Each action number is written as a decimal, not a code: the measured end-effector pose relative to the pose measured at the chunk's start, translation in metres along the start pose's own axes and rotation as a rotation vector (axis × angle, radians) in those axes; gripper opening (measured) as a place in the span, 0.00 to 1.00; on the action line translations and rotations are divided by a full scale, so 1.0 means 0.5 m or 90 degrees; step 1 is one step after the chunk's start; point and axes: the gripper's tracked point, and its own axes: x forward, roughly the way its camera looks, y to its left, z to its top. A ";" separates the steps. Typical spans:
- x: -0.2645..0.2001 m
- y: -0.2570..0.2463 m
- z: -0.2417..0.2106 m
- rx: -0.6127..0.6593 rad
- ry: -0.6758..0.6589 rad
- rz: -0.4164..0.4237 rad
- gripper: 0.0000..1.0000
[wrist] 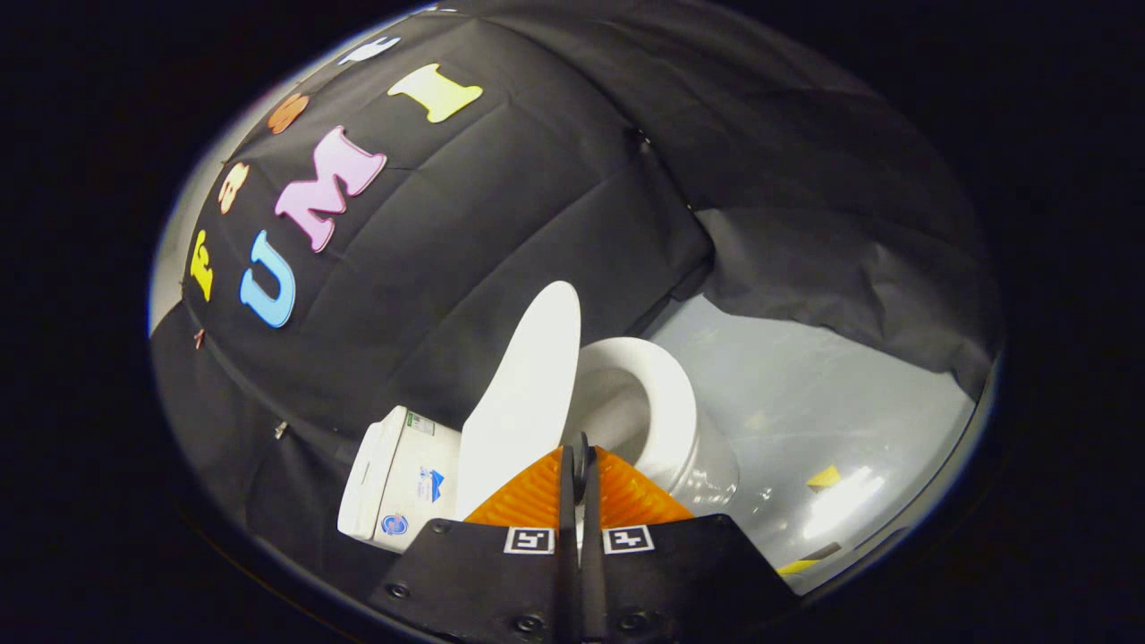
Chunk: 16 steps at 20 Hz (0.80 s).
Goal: Open the toilet lid.
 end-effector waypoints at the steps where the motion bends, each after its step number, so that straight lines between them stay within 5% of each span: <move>1: -0.008 0.021 0.007 -0.020 -0.007 -0.001 0.05; 16: -0.098 0.342 0.038 -0.241 -0.106 -0.064 0.05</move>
